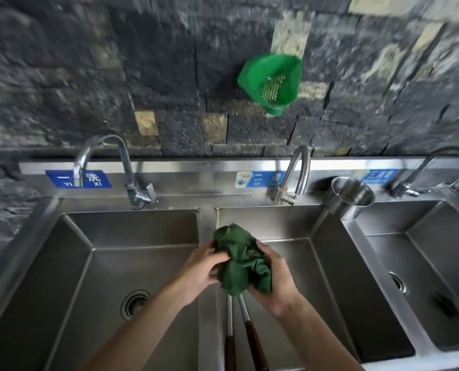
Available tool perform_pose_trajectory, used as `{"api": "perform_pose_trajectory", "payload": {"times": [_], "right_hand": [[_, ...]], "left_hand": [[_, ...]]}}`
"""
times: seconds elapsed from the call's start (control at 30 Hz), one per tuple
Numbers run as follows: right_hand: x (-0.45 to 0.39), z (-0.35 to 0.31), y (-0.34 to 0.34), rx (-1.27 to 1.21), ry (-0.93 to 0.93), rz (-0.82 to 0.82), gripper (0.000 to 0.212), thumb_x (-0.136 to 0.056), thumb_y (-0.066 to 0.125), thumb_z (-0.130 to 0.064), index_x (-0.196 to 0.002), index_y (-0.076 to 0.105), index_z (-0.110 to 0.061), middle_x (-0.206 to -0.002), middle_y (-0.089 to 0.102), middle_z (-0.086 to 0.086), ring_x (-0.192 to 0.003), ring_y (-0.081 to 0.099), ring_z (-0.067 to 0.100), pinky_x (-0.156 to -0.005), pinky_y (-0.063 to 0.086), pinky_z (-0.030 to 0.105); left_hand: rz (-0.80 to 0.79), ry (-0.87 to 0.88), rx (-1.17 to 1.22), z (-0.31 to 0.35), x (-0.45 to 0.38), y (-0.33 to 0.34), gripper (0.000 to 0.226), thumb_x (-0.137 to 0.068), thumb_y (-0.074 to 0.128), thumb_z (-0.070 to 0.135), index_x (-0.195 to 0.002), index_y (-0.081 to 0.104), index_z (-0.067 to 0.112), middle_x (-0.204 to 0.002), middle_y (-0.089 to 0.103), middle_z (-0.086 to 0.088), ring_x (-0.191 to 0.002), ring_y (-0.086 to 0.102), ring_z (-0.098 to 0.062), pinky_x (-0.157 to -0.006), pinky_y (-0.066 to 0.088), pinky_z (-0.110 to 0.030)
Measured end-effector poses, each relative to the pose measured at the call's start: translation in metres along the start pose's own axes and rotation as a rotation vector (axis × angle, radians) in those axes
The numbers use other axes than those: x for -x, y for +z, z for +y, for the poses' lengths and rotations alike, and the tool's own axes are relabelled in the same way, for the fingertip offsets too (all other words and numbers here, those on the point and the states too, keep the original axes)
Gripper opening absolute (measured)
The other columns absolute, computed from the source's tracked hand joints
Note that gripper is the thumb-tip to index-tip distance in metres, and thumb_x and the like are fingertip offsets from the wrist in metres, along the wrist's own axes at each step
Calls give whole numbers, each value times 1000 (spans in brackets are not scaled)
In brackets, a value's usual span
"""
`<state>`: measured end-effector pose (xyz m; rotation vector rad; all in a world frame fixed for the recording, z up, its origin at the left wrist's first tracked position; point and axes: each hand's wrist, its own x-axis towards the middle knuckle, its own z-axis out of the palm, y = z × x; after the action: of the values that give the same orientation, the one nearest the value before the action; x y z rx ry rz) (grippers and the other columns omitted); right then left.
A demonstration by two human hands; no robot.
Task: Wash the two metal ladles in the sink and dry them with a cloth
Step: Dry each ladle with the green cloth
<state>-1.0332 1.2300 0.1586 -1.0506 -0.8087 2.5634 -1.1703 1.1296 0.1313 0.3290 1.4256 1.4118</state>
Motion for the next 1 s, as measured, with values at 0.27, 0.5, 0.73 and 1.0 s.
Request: {"api": "perform_pose_trajectory", "payload": {"times": [0.27,0.5,0.73,1.0], "right_hand": [[57,23,74,296,-80,-73,57,-101,44,-53,-126,71,-9,-123,73,18,-118,68,33,-95,52,43],[93,48,103,602,-442,-189,36,-91,75,-15,-127,67,-16,-119,74,15,-113,71,33,-90,58,39],[126,50,137,166,-460,-69,44,-106,44,-36,-121,69,-4,-119,75,16,-109,73,26,-78,62,34],[144,68,168,326,-574,33,35,-103,53,-42,-110,75,-15,-104,79,8,-96,77,22,-80,63,38]], "left_hand": [[213,310,-200,53,82,-15,15,-91,72,14,-104,68,21,-95,77,5,-85,73,-2,-70,56,-15],[179,398,-142,91,140,-33,27,-86,78,15,-109,65,14,-103,76,-6,-94,74,-16,-80,60,-31],[-19,276,210,115,187,-75,39,-86,72,10,-122,63,0,-115,73,-19,-104,72,-31,-76,63,-38],[-112,243,299,96,213,-112,62,-83,78,29,-137,48,21,-140,58,-19,-121,64,-34,-91,58,-52]]}}
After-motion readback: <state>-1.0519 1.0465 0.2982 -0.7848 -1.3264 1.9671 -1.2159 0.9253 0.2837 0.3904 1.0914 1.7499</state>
